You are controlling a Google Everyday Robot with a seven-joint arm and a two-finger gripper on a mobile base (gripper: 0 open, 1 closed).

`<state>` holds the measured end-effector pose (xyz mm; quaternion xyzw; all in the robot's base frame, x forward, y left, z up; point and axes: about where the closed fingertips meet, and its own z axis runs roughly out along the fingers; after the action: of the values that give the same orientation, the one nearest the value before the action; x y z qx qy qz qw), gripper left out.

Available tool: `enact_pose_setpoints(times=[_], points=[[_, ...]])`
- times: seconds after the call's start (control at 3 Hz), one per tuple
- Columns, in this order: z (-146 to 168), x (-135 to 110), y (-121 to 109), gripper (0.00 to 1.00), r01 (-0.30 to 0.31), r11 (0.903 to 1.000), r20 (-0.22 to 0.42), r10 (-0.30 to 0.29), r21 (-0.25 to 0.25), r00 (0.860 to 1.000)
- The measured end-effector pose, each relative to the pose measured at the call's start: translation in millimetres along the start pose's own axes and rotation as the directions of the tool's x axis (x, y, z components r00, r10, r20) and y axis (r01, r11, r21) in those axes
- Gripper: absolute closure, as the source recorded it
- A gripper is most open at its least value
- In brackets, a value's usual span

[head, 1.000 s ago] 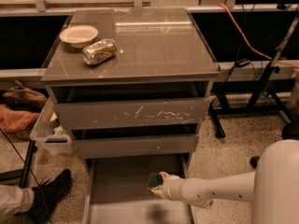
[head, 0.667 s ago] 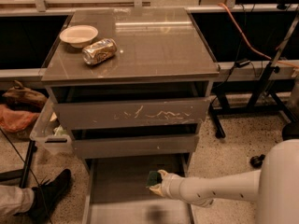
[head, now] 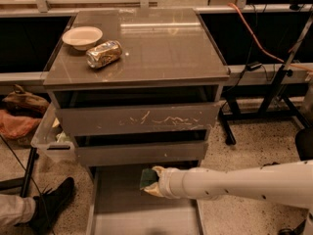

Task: Pick sponge from bottom drawer and place on counter

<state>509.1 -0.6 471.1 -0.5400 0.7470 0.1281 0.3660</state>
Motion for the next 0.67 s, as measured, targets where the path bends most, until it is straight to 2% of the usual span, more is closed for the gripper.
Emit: enact_pose_setpoints(times=[0.33, 0.67], points=[[-22.8, -69.5, 15.1, 1.0, 0.071, 0.9961, -0.007, -0.072, -0.051, 0.997], [-42.8, -102.2, -0.5, 1.0, 0.135, 0.9908, 0.009, -0.135, -0.002, 0.991]])
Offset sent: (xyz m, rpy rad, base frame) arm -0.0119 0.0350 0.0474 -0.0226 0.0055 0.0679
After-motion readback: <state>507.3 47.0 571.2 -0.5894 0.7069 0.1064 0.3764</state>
